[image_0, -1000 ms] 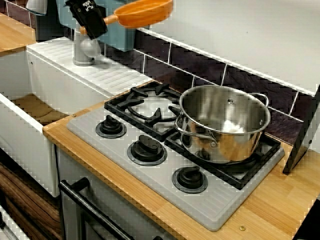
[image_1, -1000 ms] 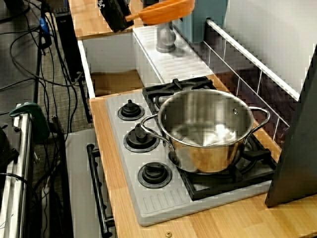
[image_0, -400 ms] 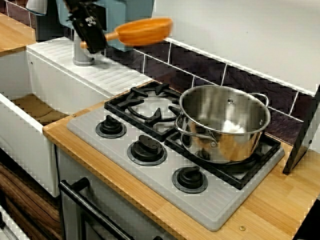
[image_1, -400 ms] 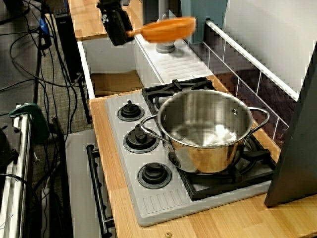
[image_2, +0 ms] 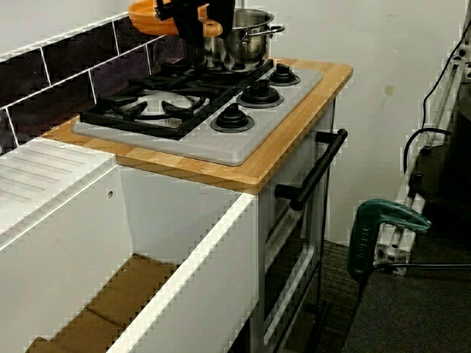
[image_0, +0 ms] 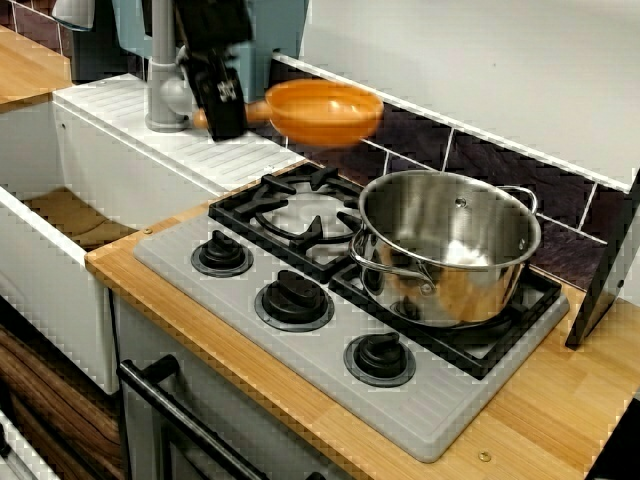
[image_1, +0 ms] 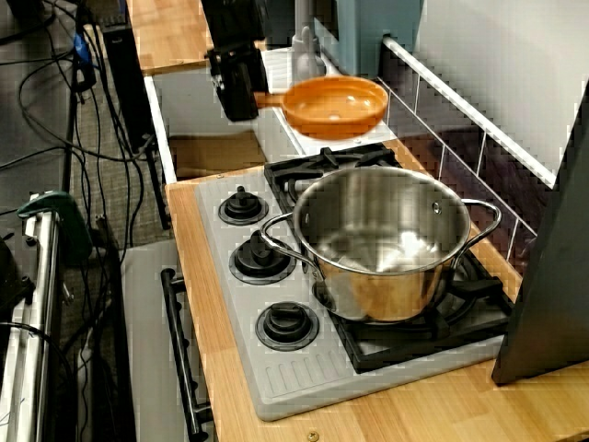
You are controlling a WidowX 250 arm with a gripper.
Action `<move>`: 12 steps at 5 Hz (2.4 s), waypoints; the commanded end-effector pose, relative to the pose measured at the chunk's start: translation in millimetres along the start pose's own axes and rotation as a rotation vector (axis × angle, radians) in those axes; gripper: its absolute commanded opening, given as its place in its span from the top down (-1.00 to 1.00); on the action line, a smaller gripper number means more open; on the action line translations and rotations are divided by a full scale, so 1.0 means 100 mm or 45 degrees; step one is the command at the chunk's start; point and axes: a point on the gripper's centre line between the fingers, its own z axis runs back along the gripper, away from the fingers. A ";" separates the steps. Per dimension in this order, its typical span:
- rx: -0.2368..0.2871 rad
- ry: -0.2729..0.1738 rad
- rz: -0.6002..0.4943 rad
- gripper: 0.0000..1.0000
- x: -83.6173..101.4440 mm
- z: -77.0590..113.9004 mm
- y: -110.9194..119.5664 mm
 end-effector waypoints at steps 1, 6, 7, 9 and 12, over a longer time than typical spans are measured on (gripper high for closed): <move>0.062 0.048 0.015 1.00 0.08 -0.15 0.09; 0.022 0.114 0.051 1.00 -0.08 -0.38 0.16; 0.014 0.156 0.067 -1.00 -0.10 -0.41 0.16; -0.205 0.114 0.078 -1.00 -0.12 -0.05 0.17; -0.067 -0.039 0.360 -1.00 0.28 -0.14 0.18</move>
